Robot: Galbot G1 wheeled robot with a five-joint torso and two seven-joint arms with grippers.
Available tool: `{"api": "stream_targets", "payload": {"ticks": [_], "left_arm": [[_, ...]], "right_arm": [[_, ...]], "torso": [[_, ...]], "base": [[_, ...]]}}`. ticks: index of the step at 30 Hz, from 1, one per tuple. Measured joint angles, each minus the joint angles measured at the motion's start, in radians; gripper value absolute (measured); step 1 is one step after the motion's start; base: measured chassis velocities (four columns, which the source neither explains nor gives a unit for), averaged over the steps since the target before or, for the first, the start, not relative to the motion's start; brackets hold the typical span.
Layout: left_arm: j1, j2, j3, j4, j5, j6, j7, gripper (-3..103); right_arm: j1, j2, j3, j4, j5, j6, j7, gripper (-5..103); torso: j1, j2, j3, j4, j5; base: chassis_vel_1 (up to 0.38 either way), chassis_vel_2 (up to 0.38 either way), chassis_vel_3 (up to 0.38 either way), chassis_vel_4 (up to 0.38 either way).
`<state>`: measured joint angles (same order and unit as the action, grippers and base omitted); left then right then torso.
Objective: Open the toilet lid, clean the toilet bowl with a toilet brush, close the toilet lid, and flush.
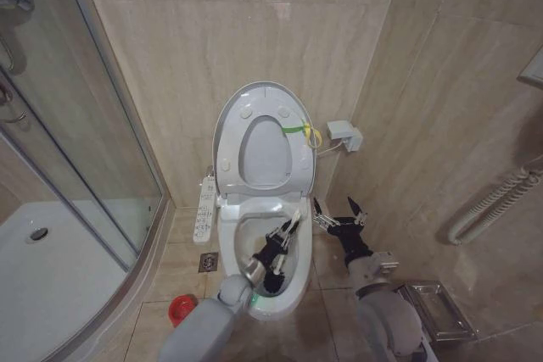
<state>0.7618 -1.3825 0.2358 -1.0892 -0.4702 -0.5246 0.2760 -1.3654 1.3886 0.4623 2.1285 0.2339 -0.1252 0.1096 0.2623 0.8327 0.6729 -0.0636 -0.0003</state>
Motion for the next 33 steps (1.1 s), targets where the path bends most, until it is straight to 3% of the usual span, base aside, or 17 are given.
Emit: {"api": "stream_targets", "payload": {"ticks": [10, 33], "left_arm": [[0.122, 0.044, -0.013, -0.164, 0.042, 0.031, -0.043, 19], [0.278, 0.159, -0.057, -0.272, 0.056, 0.035, -0.045, 19]], "right_arm": [[0.000, 0.000, 0.000, 0.000, 0.000, 0.000, 0.000, 100], [0.000, 0.000, 0.000, 0.000, 0.000, 0.000, 0.000, 100]], "torso": [[0.000, 0.000, 0.000, 0.0000, 0.0005], [0.000, 0.000, 0.000, 0.0003, 0.0003]], "base": [[0.000, 0.000, 0.000, 0.000], [0.000, 0.000, 0.000, 0.000]]}}
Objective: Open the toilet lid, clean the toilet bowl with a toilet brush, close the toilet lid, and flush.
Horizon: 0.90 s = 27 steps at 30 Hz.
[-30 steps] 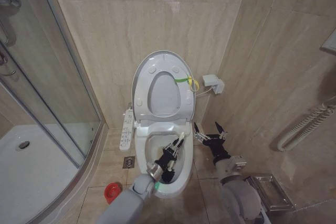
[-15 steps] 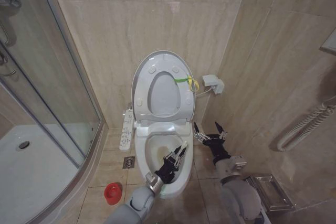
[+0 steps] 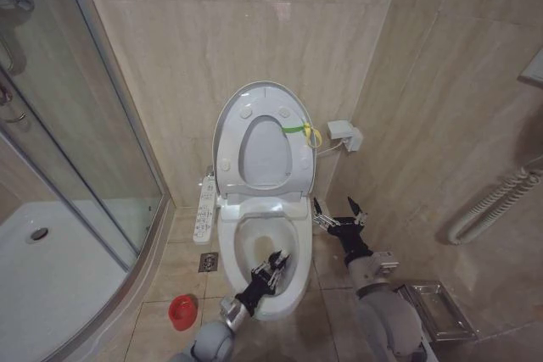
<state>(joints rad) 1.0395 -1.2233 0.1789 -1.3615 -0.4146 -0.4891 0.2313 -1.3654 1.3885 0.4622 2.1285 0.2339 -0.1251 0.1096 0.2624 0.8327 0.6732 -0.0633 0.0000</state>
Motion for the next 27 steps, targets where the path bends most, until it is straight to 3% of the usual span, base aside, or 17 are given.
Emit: {"api": "stream_targets", "payload": {"ticks": [8, 18, 27], "left_arm": [[0.008, 0.002, -0.001, 0.011, -0.010, -0.012, 0.020, 21], [-0.063, -0.044, 0.026, 0.124, -0.046, -0.031, 0.089, 21], [-0.083, -0.037, 0.035, 0.048, -0.044, -0.014, 0.086, 21]], "right_arm": [[0.000, 0.000, 0.000, 0.000, 0.000, 0.000, 0.000, 100], [0.000, 0.000, 0.000, 0.000, 0.000, 0.000, 0.000, 100], [0.000, 0.000, 0.000, 0.000, 0.000, 0.000, 0.000, 100]], "torso": [[0.000, 0.000, 0.000, -0.0002, 0.0001], [0.000, 0.000, 0.000, -0.0005, -0.0001], [0.000, 0.000, 0.000, -0.0005, 0.0000]], "base": [[0.000, 0.000, 0.000, 0.000], [0.000, 0.000, 0.000, 0.000], [0.000, 0.000, 0.000, 0.000]]}}
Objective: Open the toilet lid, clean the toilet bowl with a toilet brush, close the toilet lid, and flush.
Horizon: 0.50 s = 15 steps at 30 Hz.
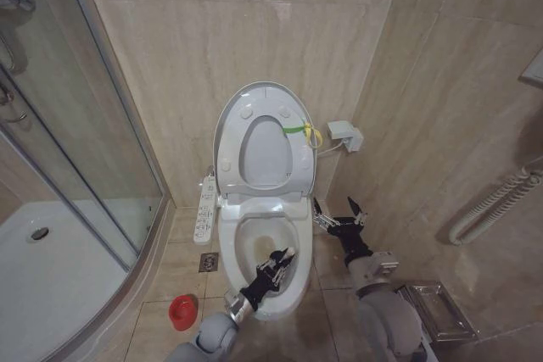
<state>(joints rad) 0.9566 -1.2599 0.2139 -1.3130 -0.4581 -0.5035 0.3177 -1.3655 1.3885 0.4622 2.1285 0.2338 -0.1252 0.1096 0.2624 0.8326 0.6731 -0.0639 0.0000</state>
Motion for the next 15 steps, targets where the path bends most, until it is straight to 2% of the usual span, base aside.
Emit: {"api": "stream_targets", "payload": {"ticks": [8, 15], "left_arm": [[0.006, -0.002, 0.006, -0.028, 0.015, 0.007, -0.008, 21], [-0.001, -0.004, -0.022, 0.049, 0.022, -0.005, 0.011, 21]], "right_arm": [[0.000, 0.000, 0.000, 0.000, 0.000, 0.000, 0.000, 100], [0.000, 0.000, 0.000, 0.000, 0.000, 0.000, 0.000, 100]], "torso": [[0.000, 0.000, 0.000, 0.0002, 0.0000], [0.000, 0.000, 0.000, 0.0003, -0.0001]], "base": [[0.000, 0.000, 0.000, 0.000], [0.000, 0.000, 0.000, 0.000]]}}
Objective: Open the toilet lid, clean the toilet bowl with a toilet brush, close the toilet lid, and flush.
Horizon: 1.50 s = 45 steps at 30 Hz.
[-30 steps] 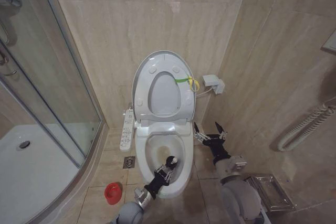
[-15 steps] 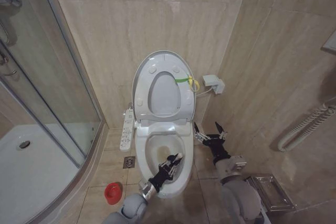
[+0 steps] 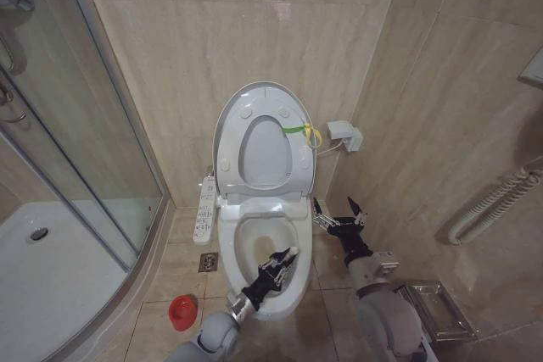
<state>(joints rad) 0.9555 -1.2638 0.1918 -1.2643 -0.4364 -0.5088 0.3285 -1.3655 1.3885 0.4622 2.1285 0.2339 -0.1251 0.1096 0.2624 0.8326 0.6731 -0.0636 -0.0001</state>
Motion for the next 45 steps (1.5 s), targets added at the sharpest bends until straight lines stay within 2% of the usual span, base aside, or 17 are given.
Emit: {"api": "stream_targets", "payload": {"ticks": [6, 13, 26, 37, 45], "left_arm": [[-0.016, 0.006, -0.006, -0.012, -0.003, 0.008, -0.001, 21], [-0.018, -0.005, 0.017, -0.084, -0.004, 0.015, -0.020, 21], [-0.044, 0.006, -0.036, 0.057, -0.011, -0.001, 0.021, 21], [-0.035, -0.010, -0.002, -0.046, -0.013, 0.001, 0.005, 19], [-0.033, -0.015, -0.019, 0.027, -0.003, -0.013, 0.023, 19]], "right_arm": [[0.000, 0.000, 0.000, 0.000, 0.000, 0.000, 0.000, 100], [0.000, 0.000, 0.000, 0.000, 0.000, 0.000, 0.000, 100], [0.000, 0.000, 0.000, 0.000, 0.000, 0.000, 0.000, 100], [0.000, 0.000, 0.000, 0.000, 0.000, 0.000, 0.000, 100], [0.000, 0.000, 0.000, 0.000, 0.000, 0.000, 0.000, 100]], "torso": [[0.000, 0.000, 0.000, 0.0000, 0.0000], [0.000, 0.000, 0.000, -0.0002, 0.0000], [0.000, 0.000, 0.000, -0.0001, 0.0000], [0.000, 0.000, 0.000, -0.0001, 0.0002], [0.000, 0.000, 0.000, 0.0000, 0.0001]], "base": [[0.000, 0.000, 0.000, 0.000], [0.000, 0.000, 0.000, 0.000], [0.000, 0.000, 0.000, 0.000], [0.000, 0.000, 0.000, 0.000], [0.000, 0.000, 0.000, 0.000]]}}
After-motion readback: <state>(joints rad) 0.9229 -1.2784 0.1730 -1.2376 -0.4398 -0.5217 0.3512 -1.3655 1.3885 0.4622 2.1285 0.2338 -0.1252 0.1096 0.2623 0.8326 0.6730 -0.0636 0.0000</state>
